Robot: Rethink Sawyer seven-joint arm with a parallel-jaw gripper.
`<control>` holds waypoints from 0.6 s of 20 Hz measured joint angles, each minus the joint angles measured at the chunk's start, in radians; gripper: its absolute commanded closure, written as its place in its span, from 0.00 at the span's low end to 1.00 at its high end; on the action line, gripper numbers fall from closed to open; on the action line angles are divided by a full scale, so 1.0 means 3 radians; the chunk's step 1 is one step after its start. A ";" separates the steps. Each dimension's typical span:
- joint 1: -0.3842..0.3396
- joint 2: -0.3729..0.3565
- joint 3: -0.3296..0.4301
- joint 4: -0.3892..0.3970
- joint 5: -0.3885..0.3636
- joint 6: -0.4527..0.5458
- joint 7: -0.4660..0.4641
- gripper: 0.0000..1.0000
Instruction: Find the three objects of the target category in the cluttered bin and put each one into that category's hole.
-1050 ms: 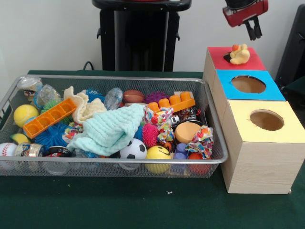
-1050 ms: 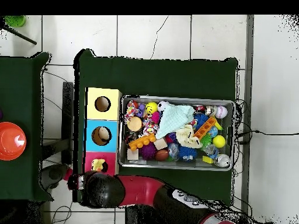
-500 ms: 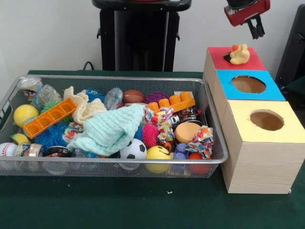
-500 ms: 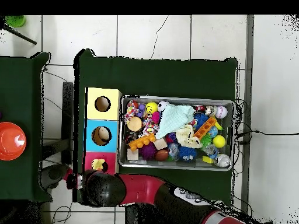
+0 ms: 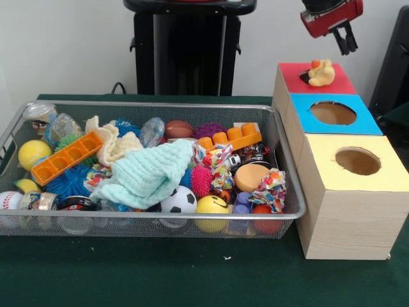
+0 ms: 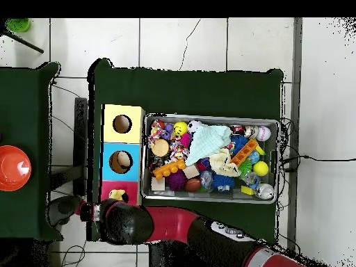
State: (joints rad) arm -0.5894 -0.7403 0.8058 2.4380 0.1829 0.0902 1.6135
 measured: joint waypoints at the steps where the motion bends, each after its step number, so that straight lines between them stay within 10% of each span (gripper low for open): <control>1: -0.0013 0.0003 0.0018 0.0000 0.0000 -0.0011 0.0000 1.00; 12: -0.0121 0.0004 0.0145 -0.0001 -0.0001 -0.0019 0.0000 1.00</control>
State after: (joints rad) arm -0.6256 -0.7390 0.8492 2.4378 0.1827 0.0845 1.6135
